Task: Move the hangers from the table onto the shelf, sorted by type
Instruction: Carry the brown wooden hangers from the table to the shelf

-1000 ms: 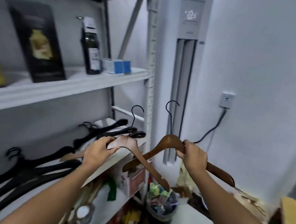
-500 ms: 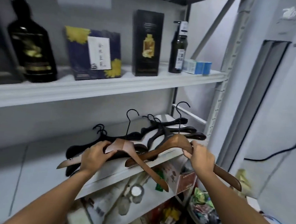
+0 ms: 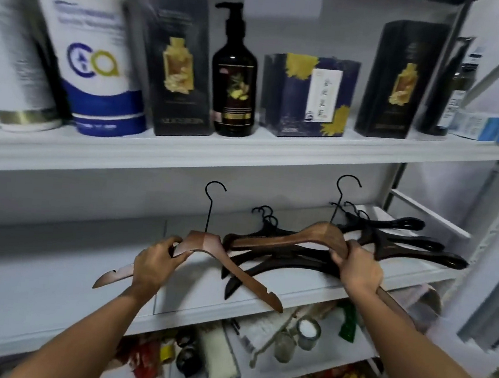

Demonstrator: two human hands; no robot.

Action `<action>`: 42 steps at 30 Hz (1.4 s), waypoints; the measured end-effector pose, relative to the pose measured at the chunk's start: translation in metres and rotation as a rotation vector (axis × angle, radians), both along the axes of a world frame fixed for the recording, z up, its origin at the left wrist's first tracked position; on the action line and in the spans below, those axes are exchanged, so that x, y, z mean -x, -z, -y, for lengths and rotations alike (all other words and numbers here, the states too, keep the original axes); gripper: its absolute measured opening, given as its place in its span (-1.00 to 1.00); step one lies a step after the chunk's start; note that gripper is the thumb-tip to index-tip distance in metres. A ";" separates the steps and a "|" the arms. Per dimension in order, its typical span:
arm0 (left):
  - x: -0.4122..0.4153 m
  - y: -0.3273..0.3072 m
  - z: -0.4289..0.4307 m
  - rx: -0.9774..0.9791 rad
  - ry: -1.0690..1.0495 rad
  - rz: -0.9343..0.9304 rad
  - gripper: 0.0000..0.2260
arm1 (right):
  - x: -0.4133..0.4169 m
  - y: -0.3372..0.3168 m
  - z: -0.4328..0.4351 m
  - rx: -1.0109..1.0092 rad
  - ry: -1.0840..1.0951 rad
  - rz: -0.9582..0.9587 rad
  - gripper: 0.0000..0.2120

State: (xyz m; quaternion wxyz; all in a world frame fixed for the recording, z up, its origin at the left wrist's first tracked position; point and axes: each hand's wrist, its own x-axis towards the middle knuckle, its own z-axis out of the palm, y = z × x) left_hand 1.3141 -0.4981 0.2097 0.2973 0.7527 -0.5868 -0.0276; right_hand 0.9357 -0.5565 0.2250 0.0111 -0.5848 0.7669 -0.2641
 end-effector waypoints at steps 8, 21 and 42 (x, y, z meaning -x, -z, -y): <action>-0.084 0.017 -0.011 -0.022 -0.111 -0.001 -0.65 | -0.077 0.015 0.026 0.033 -0.101 0.091 -0.68; -0.123 0.051 0.012 -0.132 -0.239 -0.124 -0.70 | -0.131 0.025 0.079 -0.071 -0.291 0.091 -0.60; -0.165 0.064 0.082 -0.227 -0.282 -0.166 -0.73 | -0.183 0.034 0.141 -0.045 -0.452 0.069 -0.65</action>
